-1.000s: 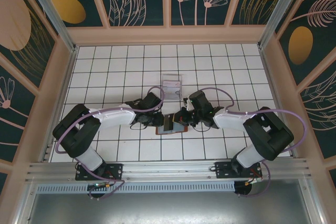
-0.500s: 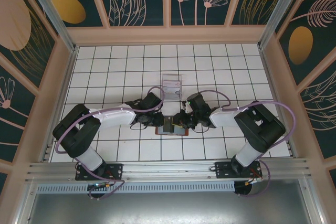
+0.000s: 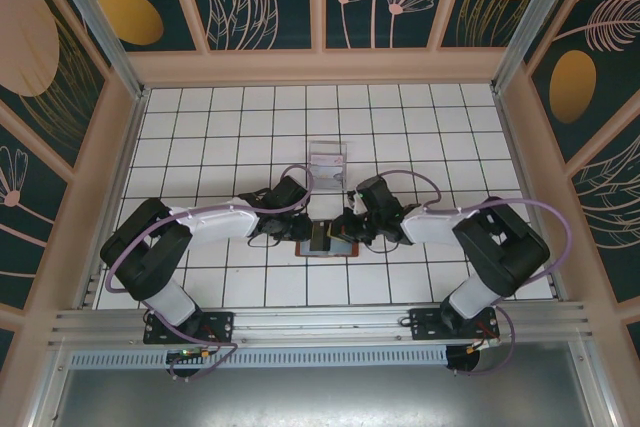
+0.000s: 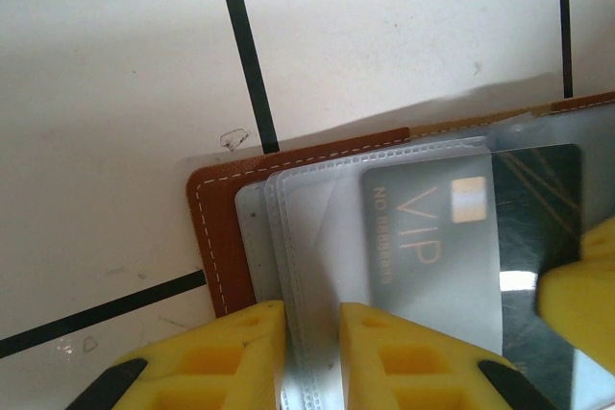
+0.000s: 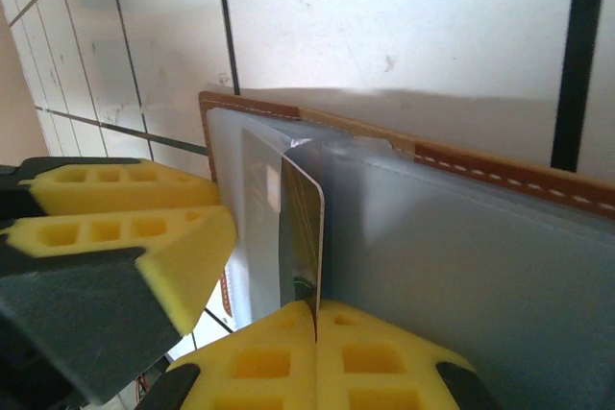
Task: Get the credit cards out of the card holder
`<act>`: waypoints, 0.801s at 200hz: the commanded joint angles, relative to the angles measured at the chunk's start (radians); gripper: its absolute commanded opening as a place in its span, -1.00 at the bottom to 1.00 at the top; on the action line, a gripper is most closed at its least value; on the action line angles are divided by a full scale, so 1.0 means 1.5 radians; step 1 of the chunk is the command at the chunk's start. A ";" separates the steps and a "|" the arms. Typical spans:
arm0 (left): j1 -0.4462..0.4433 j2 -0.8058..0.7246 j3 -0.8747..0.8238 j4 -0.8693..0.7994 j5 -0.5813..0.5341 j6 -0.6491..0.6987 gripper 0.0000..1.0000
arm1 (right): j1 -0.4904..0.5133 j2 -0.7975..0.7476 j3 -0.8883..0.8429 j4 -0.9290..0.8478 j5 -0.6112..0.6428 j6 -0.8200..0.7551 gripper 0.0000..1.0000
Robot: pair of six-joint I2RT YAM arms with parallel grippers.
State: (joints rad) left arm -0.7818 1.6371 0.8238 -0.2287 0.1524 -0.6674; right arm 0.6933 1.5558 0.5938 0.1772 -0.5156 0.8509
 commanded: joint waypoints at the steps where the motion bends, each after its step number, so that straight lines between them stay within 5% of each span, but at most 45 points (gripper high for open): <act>1: -0.003 0.009 -0.016 -0.049 -0.010 -0.006 -0.53 | -0.011 -0.048 0.010 -0.080 0.053 -0.026 -0.95; 85: -0.003 -0.017 -0.019 -0.045 -0.014 -0.014 -0.52 | -0.026 -0.127 0.123 -0.267 0.155 -0.156 -1.00; 160: -0.004 -0.066 0.003 -0.037 -0.066 -0.017 -0.38 | -0.030 -0.082 0.306 -0.405 0.278 -0.538 -1.00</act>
State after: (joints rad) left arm -0.7818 1.5764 0.8127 -0.2584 0.0971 -0.6827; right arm 0.6598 1.4197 0.9775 -0.3355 -0.2047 0.3138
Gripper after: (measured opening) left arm 0.311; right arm 0.054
